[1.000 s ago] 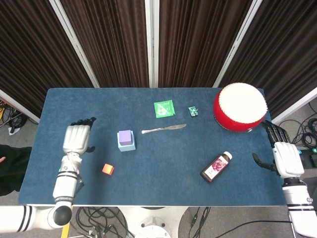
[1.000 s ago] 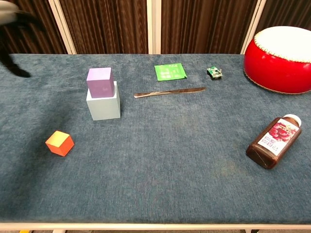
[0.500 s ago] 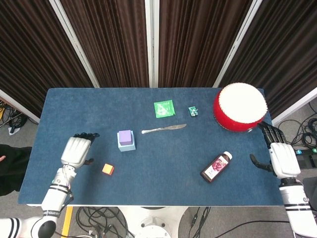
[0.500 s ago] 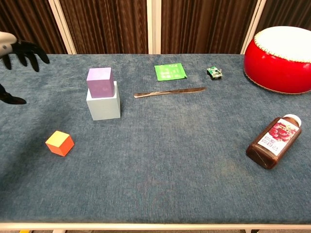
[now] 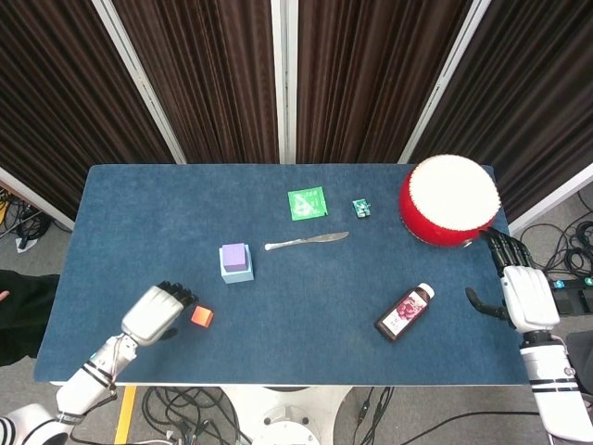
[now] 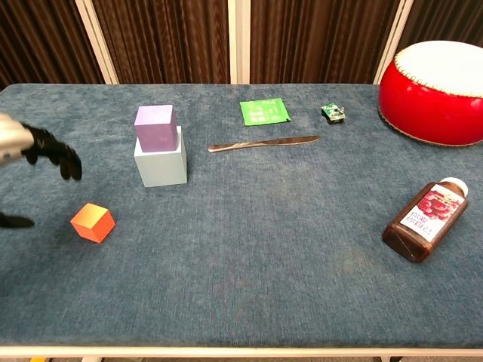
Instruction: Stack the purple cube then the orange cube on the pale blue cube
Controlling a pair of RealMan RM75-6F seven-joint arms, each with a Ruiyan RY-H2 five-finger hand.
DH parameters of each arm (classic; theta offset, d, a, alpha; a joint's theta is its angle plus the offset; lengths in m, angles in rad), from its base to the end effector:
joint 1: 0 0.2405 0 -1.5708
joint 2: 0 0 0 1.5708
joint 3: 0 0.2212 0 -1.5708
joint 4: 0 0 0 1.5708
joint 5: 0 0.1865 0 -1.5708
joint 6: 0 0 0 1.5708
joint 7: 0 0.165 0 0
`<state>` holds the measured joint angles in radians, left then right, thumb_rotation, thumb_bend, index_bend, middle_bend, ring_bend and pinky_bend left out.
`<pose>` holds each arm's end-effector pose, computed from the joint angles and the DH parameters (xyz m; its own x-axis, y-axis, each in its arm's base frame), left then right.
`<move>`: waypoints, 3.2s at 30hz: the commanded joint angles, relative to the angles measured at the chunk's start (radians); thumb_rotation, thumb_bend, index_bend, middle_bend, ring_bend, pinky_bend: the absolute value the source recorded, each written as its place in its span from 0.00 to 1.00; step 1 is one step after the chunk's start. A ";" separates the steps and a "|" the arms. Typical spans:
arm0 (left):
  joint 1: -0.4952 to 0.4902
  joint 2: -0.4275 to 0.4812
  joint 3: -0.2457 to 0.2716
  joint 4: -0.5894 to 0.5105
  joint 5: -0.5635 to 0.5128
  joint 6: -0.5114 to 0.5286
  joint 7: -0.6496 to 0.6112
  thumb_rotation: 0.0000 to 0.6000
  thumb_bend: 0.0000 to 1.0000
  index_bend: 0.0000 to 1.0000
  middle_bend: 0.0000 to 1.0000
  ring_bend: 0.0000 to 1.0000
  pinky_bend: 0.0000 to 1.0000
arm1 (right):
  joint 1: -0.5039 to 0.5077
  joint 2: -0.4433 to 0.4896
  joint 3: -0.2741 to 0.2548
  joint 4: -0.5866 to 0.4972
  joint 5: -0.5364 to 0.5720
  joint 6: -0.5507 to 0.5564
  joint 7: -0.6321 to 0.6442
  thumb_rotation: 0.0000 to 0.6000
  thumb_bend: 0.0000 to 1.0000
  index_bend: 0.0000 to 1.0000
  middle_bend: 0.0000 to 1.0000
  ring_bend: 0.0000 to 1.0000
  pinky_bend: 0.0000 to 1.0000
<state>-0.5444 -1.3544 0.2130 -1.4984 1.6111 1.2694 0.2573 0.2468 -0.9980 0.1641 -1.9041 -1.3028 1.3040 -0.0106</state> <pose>-0.1882 0.2357 0.0331 0.6672 0.1349 0.7325 0.6443 -0.5980 -0.4767 -0.2118 -0.2485 0.1706 0.2079 -0.0588 0.9764 -0.9780 -0.0313 0.2063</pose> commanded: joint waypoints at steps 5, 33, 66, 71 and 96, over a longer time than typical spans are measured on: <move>-0.015 -0.064 0.003 0.135 0.146 0.010 -0.068 1.00 0.20 0.41 0.51 0.39 0.46 | 0.001 -0.002 0.002 0.003 0.006 -0.001 0.000 1.00 0.22 0.00 0.03 0.00 0.00; -0.051 -0.158 -0.057 0.262 0.172 -0.091 -0.091 1.00 0.25 0.38 0.50 0.39 0.46 | 0.007 0.002 0.007 0.004 0.021 -0.010 0.008 1.00 0.22 0.00 0.03 0.00 0.00; -0.031 -0.152 -0.070 0.281 0.165 -0.069 -0.119 1.00 0.33 0.44 0.63 0.41 0.50 | 0.004 0.007 0.010 0.005 0.023 -0.006 0.020 1.00 0.22 0.00 0.03 0.00 0.00; -0.019 -0.070 -0.088 0.226 0.142 -0.044 -0.101 1.00 0.33 0.44 0.63 0.41 0.50 | 0.004 0.007 0.010 0.004 0.022 -0.006 0.022 1.00 0.22 0.00 0.03 0.00 0.00; -0.229 0.025 -0.410 -0.077 -0.199 -0.268 0.014 1.00 0.33 0.47 0.63 0.43 0.50 | 0.011 0.001 0.002 0.009 0.017 -0.022 0.014 1.00 0.22 0.00 0.03 0.00 0.00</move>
<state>-0.7379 -1.2917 -0.1597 -1.5678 1.4694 1.0429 0.2579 0.2572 -0.9963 0.1661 -1.8960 -1.2863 1.2828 0.0038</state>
